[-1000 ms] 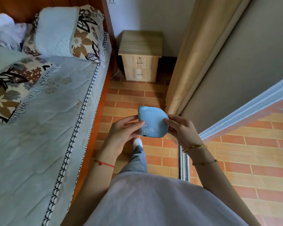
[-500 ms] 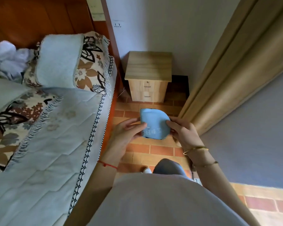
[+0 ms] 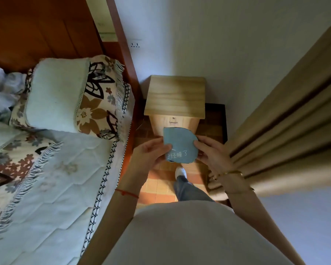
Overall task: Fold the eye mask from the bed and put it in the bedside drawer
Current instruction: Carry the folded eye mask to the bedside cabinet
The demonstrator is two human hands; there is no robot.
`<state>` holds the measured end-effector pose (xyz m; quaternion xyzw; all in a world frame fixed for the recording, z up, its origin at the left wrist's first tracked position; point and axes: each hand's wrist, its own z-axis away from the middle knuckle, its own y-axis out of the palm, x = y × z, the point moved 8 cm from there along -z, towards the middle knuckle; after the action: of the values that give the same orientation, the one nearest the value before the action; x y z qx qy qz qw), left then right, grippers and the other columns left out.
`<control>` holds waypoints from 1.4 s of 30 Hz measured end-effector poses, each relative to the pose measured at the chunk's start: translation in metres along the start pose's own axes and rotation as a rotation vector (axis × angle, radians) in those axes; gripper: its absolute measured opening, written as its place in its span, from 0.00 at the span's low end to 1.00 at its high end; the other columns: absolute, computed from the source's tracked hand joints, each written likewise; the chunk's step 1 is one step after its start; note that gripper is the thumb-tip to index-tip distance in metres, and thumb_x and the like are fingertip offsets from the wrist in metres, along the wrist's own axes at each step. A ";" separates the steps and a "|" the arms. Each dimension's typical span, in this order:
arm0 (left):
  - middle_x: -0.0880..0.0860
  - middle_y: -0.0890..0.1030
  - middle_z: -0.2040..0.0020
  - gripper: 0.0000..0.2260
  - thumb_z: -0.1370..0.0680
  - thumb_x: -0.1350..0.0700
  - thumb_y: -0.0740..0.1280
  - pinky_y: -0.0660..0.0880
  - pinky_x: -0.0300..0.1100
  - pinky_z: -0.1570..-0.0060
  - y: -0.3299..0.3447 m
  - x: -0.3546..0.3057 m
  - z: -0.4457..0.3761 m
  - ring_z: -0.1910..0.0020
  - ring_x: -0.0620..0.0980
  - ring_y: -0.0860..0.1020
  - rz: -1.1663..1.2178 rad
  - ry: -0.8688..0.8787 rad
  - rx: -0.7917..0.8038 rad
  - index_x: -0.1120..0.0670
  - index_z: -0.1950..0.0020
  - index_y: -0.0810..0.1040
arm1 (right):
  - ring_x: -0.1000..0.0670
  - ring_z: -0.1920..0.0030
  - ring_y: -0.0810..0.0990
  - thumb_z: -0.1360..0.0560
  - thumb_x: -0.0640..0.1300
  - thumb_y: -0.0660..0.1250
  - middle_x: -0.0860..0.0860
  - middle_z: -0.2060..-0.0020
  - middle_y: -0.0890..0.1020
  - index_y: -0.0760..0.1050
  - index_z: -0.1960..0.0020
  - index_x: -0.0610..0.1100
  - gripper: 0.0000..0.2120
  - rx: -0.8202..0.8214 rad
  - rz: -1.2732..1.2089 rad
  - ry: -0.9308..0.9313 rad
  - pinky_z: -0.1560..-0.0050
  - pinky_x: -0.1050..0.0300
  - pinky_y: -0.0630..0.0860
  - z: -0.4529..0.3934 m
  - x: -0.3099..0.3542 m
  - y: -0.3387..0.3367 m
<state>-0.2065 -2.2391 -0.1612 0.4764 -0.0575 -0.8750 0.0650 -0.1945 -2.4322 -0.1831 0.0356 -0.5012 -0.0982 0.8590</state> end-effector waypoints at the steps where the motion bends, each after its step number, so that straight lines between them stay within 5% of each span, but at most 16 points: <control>1: 0.59 0.84 0.45 0.17 0.27 0.63 0.72 0.80 0.35 0.55 0.004 -0.009 -0.015 0.54 0.49 0.83 0.009 -0.001 0.004 0.62 0.38 0.79 | 0.46 0.46 0.79 0.23 0.37 0.64 0.44 0.46 0.80 0.76 0.42 0.40 0.10 -0.005 0.001 0.004 0.53 0.58 0.80 -0.015 0.011 0.000; 6: 0.58 0.85 0.48 0.15 0.26 0.62 0.72 0.80 0.35 0.58 0.020 -0.043 -0.083 0.55 0.48 0.85 0.002 -0.013 0.001 0.59 0.40 0.81 | 0.47 0.51 0.80 0.24 0.34 0.64 0.45 0.52 0.81 0.77 0.46 0.41 0.08 -0.014 -0.031 0.050 0.60 0.60 0.82 -0.083 0.050 -0.001; 10: 0.61 0.84 0.45 0.15 0.26 0.62 0.72 0.81 0.47 0.46 0.022 -0.055 -0.125 0.47 0.57 0.83 -0.024 -0.048 -0.037 0.60 0.40 0.80 | 0.50 0.56 0.81 0.25 0.33 0.65 0.48 0.57 0.81 0.76 0.46 0.40 0.09 -0.027 -0.025 0.077 0.62 0.59 0.82 -0.125 0.064 0.001; 17: 0.61 0.84 0.46 0.15 0.26 0.61 0.72 0.82 0.39 0.56 0.023 -0.064 -0.169 0.53 0.51 0.84 -0.039 -0.097 -0.007 0.61 0.40 0.80 | 0.44 0.49 0.80 0.25 0.32 0.65 0.45 0.53 0.81 0.77 0.48 0.42 0.09 -0.049 -0.027 0.129 0.60 0.59 0.82 -0.166 0.069 0.004; 24: 0.56 0.85 0.51 0.14 0.25 0.61 0.71 0.78 0.32 0.61 0.020 -0.058 -0.206 0.58 0.44 0.85 -0.035 -0.138 0.039 0.61 0.40 0.81 | 0.52 0.56 0.80 0.25 0.33 0.64 0.51 0.58 0.81 0.77 0.57 0.47 0.11 -0.080 -0.085 0.129 0.65 0.63 0.81 -0.193 0.056 0.006; 37: 0.57 0.86 0.47 0.14 0.26 0.61 0.72 0.81 0.37 0.57 -0.020 0.094 -0.352 0.50 0.52 0.85 -0.003 -0.153 0.088 0.59 0.40 0.81 | 0.54 0.58 0.83 0.23 0.34 0.63 0.51 0.57 0.82 0.78 0.55 0.48 0.11 -0.100 -0.095 0.094 0.63 0.63 0.81 -0.325 -0.111 -0.013; 42: 0.53 0.87 0.49 0.14 0.27 0.61 0.72 0.80 0.35 0.59 -0.043 0.166 -0.419 0.51 0.49 0.86 -0.008 -0.163 0.085 0.56 0.41 0.81 | 0.49 0.51 0.82 0.23 0.34 0.62 0.48 0.53 0.83 0.78 0.53 0.48 0.11 -0.088 -0.096 0.063 0.58 0.60 0.82 -0.392 -0.192 -0.019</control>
<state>0.0540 -2.2409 -0.5312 0.4061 -0.0976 -0.9079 0.0363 0.0515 -2.4264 -0.5444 0.0251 -0.4667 -0.1601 0.8695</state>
